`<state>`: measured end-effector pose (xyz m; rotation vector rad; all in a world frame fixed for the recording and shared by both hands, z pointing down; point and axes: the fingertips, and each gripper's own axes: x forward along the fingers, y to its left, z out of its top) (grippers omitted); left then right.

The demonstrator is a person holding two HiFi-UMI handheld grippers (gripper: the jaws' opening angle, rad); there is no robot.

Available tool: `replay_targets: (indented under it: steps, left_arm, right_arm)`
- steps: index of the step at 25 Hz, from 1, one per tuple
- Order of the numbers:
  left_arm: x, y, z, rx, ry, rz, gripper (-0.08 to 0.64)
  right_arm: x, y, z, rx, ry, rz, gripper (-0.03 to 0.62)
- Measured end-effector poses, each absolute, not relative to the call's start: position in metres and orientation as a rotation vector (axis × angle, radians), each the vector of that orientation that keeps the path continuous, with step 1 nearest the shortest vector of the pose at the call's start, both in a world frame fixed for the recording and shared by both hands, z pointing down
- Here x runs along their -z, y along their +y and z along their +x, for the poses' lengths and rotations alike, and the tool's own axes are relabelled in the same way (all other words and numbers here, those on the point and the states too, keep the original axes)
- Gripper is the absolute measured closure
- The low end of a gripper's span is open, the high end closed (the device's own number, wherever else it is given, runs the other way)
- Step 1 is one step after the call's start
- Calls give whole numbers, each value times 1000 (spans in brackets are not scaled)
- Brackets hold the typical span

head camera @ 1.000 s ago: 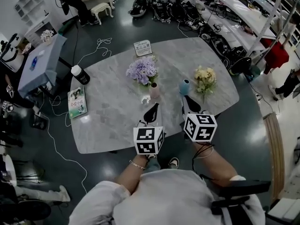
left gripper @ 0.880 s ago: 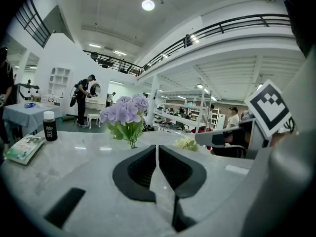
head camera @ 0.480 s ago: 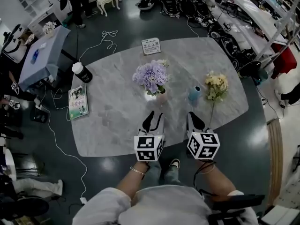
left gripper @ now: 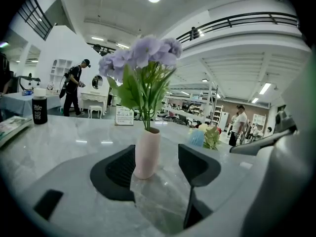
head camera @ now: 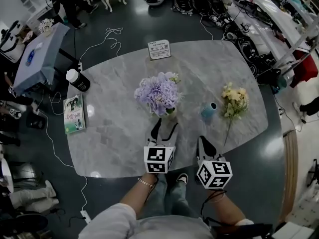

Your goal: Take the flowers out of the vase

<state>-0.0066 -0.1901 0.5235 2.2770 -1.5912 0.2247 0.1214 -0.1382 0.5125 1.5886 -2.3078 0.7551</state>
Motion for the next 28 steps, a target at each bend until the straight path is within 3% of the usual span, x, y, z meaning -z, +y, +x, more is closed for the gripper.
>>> replay_targets:
  steps: [28]
  left_arm:
    - [-562,-244,-6,-304,-1601,2333,293]
  right_arm:
    - [-538,-180,106,-837,-2372,1529,581]
